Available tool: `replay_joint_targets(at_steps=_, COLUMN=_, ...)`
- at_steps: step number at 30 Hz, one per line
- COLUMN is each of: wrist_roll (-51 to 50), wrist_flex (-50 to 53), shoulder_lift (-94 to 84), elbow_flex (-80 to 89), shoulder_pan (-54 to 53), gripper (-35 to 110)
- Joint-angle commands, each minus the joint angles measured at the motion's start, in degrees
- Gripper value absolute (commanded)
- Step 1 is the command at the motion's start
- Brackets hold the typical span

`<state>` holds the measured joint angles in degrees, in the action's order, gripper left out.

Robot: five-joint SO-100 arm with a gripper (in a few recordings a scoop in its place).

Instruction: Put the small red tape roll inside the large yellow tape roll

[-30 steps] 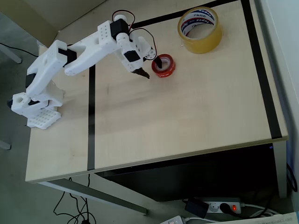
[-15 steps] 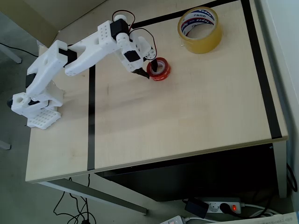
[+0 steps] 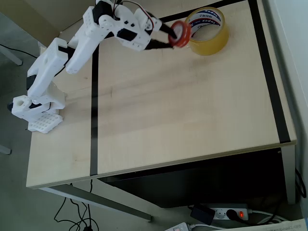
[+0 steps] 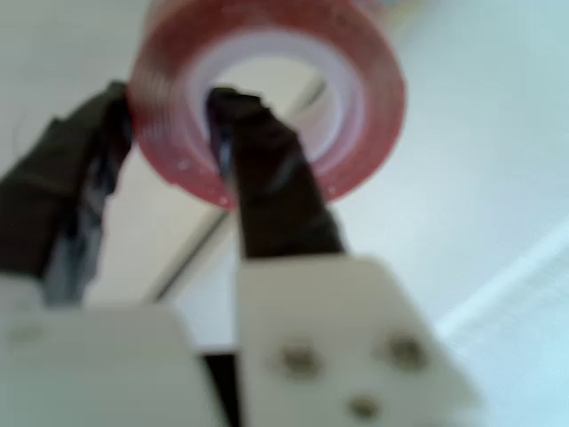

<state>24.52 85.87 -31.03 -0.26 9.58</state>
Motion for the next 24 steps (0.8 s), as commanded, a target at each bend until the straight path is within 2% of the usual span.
replay_joint_targets(at_steps=1, wrist_roll=0.2, wrist_flex=-9.0, shoulder_lift=-6.9, elbow_flex=-4.8, shoulder_pan=1.3, gripper=0)
replay_joint_targets(at_steps=9, wrist_roll=-0.1, wrist_flex=-19.1, shoulder_lift=-2.5, elbow_flex=-4.3, shoulder_pan=2.0, gripper=0)
replay_joint_targets(at_steps=24, wrist_roll=-0.2, wrist_flex=-20.8, shoulder_lift=5.7, elbow_flex=-4.7, shoulder_pan=4.3, gripper=2)
